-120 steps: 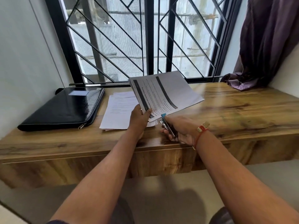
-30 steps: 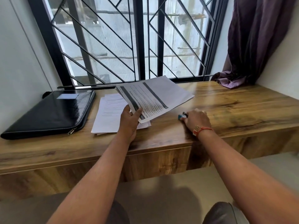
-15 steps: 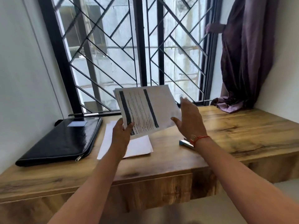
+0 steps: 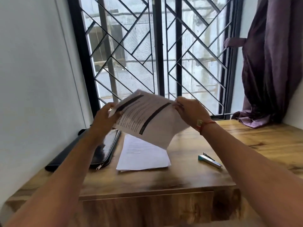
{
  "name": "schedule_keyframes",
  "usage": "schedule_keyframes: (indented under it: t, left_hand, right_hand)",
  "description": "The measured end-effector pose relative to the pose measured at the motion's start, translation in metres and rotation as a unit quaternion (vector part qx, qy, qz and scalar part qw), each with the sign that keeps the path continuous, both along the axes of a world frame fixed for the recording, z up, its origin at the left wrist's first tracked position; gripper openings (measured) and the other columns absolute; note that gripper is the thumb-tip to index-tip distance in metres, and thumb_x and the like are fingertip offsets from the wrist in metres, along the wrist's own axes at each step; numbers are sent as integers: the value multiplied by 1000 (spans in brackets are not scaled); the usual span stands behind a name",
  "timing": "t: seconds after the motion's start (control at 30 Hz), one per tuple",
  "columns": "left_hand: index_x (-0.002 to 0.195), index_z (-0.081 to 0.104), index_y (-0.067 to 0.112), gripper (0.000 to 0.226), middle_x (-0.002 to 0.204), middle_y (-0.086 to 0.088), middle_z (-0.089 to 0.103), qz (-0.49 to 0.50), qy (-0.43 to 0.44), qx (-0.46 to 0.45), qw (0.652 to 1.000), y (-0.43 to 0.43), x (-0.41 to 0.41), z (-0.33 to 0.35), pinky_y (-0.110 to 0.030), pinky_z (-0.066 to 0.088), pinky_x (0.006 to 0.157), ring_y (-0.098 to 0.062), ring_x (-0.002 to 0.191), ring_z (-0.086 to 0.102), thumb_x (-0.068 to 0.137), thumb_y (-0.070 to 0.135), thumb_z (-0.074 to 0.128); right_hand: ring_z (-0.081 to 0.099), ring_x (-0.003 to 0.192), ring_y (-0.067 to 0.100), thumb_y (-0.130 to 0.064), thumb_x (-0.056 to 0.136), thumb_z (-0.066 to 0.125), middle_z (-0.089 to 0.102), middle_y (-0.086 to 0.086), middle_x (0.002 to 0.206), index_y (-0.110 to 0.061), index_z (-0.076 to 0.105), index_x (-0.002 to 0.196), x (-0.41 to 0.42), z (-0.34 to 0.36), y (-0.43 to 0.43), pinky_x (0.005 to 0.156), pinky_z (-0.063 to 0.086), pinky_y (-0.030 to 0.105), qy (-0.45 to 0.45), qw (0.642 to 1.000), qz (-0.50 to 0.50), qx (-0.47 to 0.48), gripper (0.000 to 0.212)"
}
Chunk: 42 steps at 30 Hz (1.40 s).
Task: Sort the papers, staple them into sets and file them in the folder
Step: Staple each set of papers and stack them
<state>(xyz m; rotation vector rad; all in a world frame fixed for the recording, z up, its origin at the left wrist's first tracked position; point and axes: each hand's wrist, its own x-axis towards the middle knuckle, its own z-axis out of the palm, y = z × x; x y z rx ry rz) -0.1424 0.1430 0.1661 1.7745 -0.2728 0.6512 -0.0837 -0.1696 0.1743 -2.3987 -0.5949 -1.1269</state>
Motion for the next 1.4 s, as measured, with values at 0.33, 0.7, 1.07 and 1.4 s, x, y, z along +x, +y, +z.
schedule_keyframes:
  t: [0.33,0.7,1.07,1.4]
  left_hand:
    - [117,63,14,20,111,-9,73,-151,227,-240,932,-5,-9,-53,-38,63,72,-20,88,72,101,24,56]
    - [121,56,-1,29,113,-19,69,26,307,-95,947,-23,13,-130,-39,59,78,-35,98,69,93,-5,62]
    - [121,63,6,43,118,-10,70,163,233,190,940,10,44,-140,-37,52,97,-25,105,66,81,12,79]
    - [118,65,3,35,125,-16,64,152,97,365,913,-1,48,-153,-35,42,103,-32,119,58,86,13,75]
  right_hand:
    - [68,80,25,-28,95,57,72,6,84,-12,70,86,-12,-53,28,76,56,35,315,906,49,278,23]
    - [67,95,33,-7,85,57,70,18,101,-4,65,95,-12,-127,57,75,54,33,463,860,-39,211,13]
    - [63,109,32,-13,88,58,71,14,110,-7,74,104,-13,-151,69,89,48,28,400,909,-65,95,23]
    - [53,113,34,-51,86,61,62,10,119,-13,64,115,-15,-153,-1,89,46,40,259,912,-311,-62,48]
